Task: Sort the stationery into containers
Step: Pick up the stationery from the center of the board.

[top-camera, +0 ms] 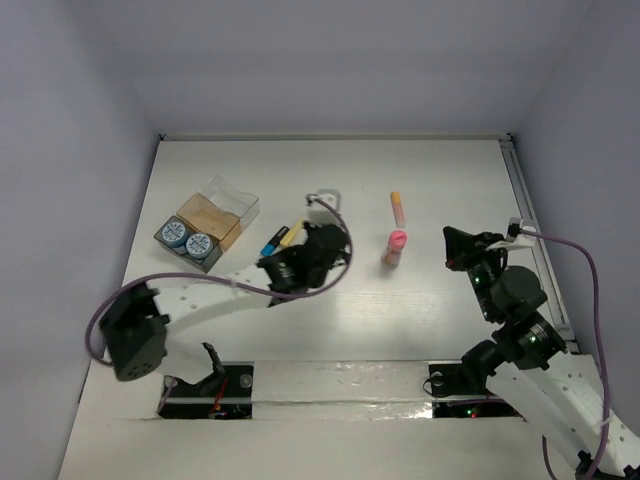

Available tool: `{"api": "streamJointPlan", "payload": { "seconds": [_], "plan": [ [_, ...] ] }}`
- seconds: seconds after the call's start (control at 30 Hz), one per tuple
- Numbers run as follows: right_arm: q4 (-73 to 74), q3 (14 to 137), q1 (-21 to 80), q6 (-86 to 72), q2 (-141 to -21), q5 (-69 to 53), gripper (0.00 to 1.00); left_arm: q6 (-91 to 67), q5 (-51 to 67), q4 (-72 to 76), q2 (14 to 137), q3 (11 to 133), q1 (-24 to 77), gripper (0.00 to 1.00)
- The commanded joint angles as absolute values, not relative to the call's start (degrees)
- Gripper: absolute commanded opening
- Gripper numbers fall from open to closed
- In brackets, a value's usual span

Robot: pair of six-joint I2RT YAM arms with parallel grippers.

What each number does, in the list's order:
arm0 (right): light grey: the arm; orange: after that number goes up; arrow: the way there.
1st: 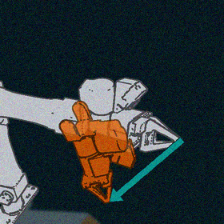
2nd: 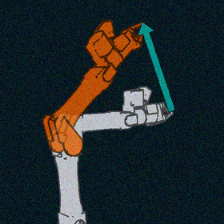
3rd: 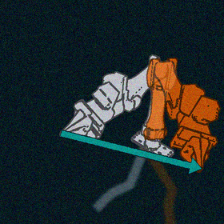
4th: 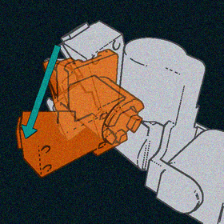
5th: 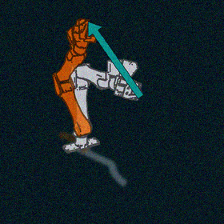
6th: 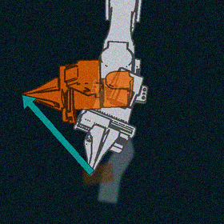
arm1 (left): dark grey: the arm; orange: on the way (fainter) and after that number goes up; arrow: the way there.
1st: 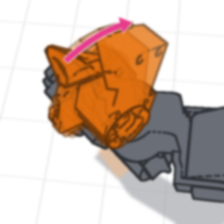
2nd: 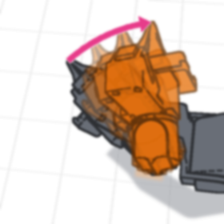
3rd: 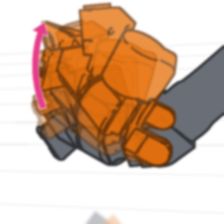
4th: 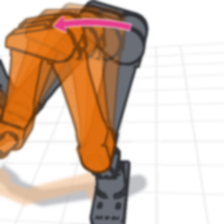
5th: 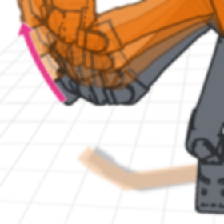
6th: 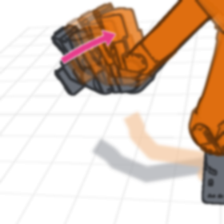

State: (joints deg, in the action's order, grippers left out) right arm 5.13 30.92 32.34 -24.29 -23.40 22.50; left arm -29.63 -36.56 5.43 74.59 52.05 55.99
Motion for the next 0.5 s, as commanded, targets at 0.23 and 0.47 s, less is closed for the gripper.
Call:
{"api": "streamJointPlan", "payload": {
  "seconds": [0.23, 0.47],
  "plan": [
    [3.78, 28.3, 32.78, -25.75, -19.77, 33.22, 0.64, -23.21, -32.52, 17.67, 97.9, 68.88, 66.18, 0.66],
    [2.99, 28.13, 32.78, -25.4, -20.21, 32.7, 0.72, -19.6, -30.76, 13.72, 106.08, 76.63, 66.18, 0.74]
  ]
}}
